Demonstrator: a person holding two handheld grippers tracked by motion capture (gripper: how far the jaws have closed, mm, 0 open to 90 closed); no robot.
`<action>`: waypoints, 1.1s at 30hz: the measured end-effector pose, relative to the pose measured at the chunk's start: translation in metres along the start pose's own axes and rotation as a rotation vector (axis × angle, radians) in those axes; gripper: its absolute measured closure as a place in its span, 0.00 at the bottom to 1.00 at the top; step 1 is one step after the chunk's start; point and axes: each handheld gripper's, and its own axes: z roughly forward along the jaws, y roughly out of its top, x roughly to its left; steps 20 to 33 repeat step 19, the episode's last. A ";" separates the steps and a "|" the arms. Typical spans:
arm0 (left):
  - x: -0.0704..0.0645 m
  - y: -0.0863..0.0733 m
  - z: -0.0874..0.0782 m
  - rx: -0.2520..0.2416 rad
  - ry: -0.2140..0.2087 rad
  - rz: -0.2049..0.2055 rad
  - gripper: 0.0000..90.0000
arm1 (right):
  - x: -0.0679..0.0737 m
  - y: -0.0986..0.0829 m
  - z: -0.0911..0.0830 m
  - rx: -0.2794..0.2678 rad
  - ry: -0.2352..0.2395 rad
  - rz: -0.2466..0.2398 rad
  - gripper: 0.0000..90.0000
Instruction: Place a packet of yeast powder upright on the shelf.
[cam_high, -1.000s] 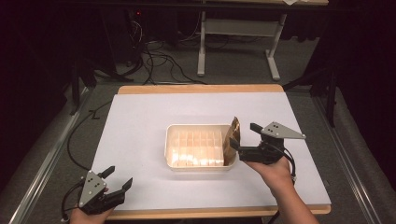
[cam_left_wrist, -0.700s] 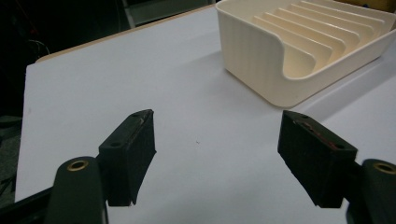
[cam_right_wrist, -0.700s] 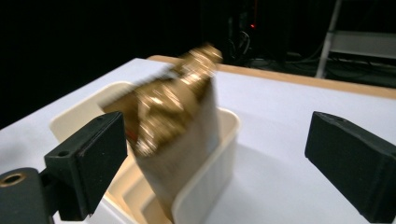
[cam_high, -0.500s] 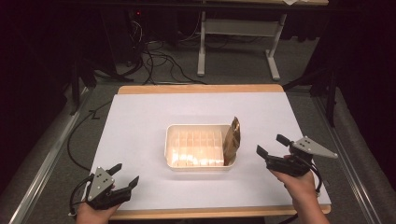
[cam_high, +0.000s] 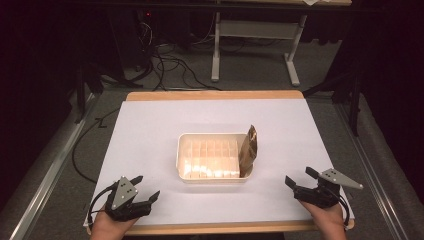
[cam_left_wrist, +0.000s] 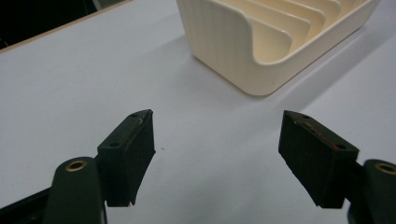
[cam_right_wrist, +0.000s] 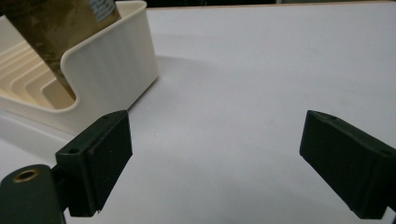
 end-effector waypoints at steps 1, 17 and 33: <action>0.001 0.000 0.000 -0.001 0.006 -0.010 0.30 | 0.001 0.000 0.001 0.004 0.004 -0.010 0.11; 0.005 -0.006 -0.010 0.001 0.043 -0.059 0.30 | -0.004 0.002 0.008 0.000 0.029 0.022 0.11; 0.004 -0.005 -0.012 -0.008 0.043 -0.055 0.30 | -0.003 0.002 0.009 0.007 0.032 0.023 0.12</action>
